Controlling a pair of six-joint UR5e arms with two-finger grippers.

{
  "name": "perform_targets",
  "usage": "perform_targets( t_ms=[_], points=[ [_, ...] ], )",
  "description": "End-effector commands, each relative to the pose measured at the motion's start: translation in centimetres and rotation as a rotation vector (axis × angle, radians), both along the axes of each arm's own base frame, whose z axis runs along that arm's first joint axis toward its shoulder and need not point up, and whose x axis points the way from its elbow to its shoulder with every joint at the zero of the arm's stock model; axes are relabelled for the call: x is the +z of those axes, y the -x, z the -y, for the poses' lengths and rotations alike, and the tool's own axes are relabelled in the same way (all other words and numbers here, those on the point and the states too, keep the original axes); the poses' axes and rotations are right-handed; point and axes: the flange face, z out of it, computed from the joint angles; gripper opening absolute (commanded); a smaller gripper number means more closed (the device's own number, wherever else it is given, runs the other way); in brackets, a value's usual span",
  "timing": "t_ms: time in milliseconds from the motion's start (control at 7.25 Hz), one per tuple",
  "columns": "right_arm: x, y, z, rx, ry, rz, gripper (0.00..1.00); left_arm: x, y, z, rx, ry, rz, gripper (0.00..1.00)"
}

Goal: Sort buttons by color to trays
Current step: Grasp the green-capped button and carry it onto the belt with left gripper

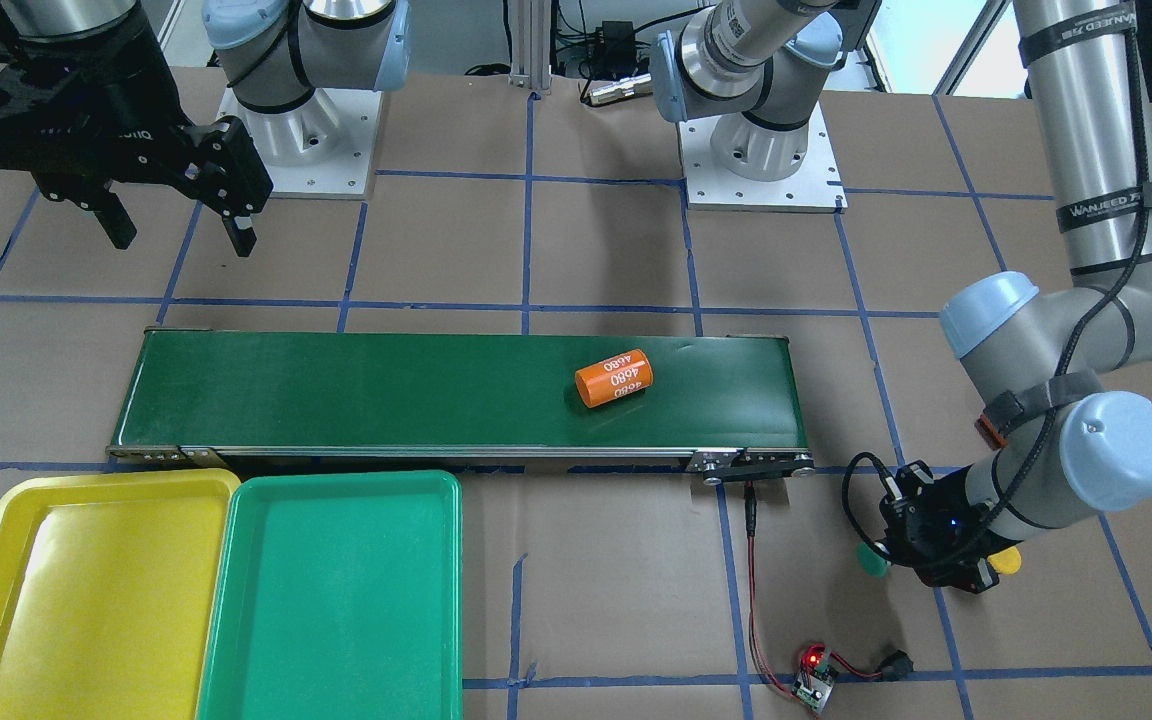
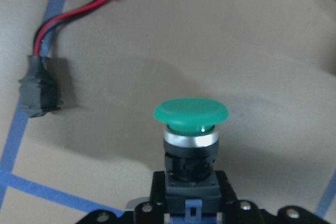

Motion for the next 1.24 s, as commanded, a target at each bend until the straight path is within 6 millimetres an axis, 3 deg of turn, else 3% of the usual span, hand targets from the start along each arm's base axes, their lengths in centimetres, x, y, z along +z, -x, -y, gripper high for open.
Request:
perform_targets(
  t_ms=[0, 138, 414, 552, 690, 828, 966, 1103],
  points=[
    [0.0, 0.0, 0.0, 0.019, 0.002, -0.007, 1.00, 5.2, 6.4, -5.0, -0.068, 0.003, 0.008, 0.00],
    [0.0, 0.0, 0.0, 0.019, 0.001, -0.007, 1.00, 4.5, 10.1, -9.9, 0.010, -0.043, 0.009, 0.00],
    [0.0, 0.0, 0.0, 0.019, -0.004, -0.007, 1.00, 2.1, 15.6, -16.8, -0.035, 0.013, 0.024, 0.00],
    [0.0, 0.0, 0.0, 0.019, -0.004, -0.007, 1.00, 2.2, 16.4, -18.9, -0.043, 0.010, 0.023, 0.00],
    [-0.1, 0.0, 0.0, 0.019, -0.007, -0.007, 1.00, 1.5, 16.4, -19.1, -0.050, -0.002, 0.020, 0.00],
    [-0.2, 0.0, 0.0, 0.019, -0.010, -0.007, 1.00, 0.7, 16.5, -18.5, -0.035, 0.004, 0.011, 0.74],
    [-0.3, 0.0, 0.1, 0.019, -0.011, -0.005, 1.00, 1.4, 16.3, -18.1, -0.025, 0.026, 0.010, 0.99],
    [-0.3, 0.0, 0.0, 0.019, -0.010, -0.005, 1.00, 3.7, 16.1, -18.0, 0.037, 0.063, 0.015, 0.99]
  ],
)
